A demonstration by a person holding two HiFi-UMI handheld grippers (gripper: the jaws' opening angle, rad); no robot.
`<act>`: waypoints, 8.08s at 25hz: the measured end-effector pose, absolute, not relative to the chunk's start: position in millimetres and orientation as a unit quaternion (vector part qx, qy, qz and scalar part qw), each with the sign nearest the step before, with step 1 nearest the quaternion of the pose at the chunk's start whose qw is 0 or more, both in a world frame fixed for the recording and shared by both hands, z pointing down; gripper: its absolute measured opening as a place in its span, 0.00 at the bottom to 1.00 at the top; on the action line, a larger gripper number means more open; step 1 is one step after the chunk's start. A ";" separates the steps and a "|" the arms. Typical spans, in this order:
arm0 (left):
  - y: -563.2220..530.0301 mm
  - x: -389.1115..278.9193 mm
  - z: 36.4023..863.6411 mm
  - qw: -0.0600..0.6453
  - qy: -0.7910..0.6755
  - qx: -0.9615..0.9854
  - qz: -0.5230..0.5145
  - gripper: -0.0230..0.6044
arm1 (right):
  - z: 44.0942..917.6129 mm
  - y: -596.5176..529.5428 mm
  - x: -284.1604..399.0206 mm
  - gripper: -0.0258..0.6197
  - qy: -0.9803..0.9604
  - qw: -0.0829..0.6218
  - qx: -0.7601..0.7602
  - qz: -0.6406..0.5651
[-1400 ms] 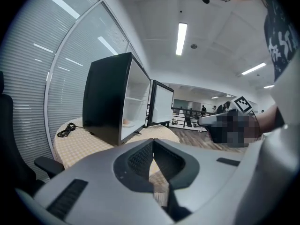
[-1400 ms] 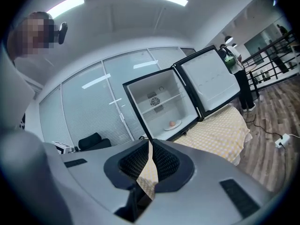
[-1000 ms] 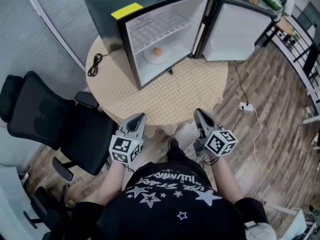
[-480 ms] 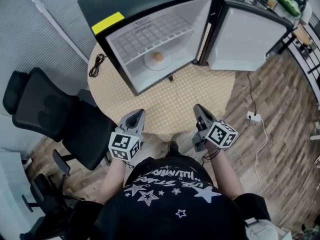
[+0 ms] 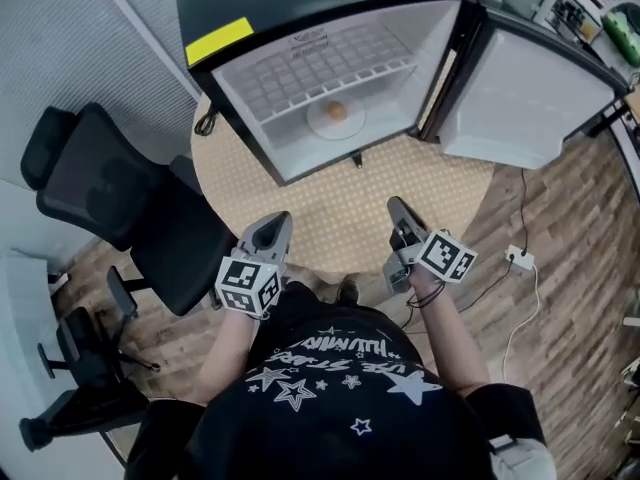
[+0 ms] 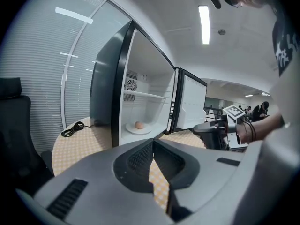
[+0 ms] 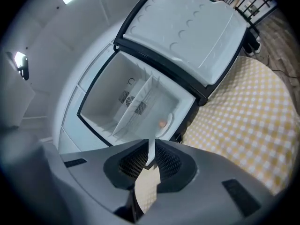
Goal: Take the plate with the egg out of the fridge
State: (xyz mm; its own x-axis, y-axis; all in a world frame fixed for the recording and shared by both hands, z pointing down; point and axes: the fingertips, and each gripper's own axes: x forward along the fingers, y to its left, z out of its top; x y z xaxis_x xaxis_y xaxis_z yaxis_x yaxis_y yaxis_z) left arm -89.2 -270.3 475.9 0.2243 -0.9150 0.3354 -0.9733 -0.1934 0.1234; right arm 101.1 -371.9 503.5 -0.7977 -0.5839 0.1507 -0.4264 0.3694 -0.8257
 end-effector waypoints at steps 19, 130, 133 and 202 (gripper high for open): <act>-318.1 -141.9 500.3 0.172 -0.595 0.777 0.109 0.04 | 510.2 -448.5 7.7 0.25 0.766 0.122 -0.280 -0.565; -289.0 -56.0 516.3 0.193 -0.570 0.784 0.156 0.05 | 535.8 -418.5 91.1 0.09 0.693 0.252 -0.184 -0.650; -289.7 -55.2 511.5 0.190 -0.561 0.793 0.143 0.05 | 526.1 -408.3 94.1 0.09 0.699 0.254 -0.189 -0.641; -28.5 -105.0 471.5 0.147 -0.479 0.861 0.083 0.04 | 478.7 -63.1 82.3 0.09 0.677 0.357 -0.283 -0.579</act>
State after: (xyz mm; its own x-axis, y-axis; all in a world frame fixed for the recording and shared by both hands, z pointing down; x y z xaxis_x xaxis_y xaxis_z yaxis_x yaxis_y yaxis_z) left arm -105.0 -28.5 471.5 0.5267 -0.8014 0.2835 -0.8501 -0.4975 0.1728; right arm 82.3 -63.1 478.7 -0.5859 -0.7954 -0.1554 0.0303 0.1701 -0.9850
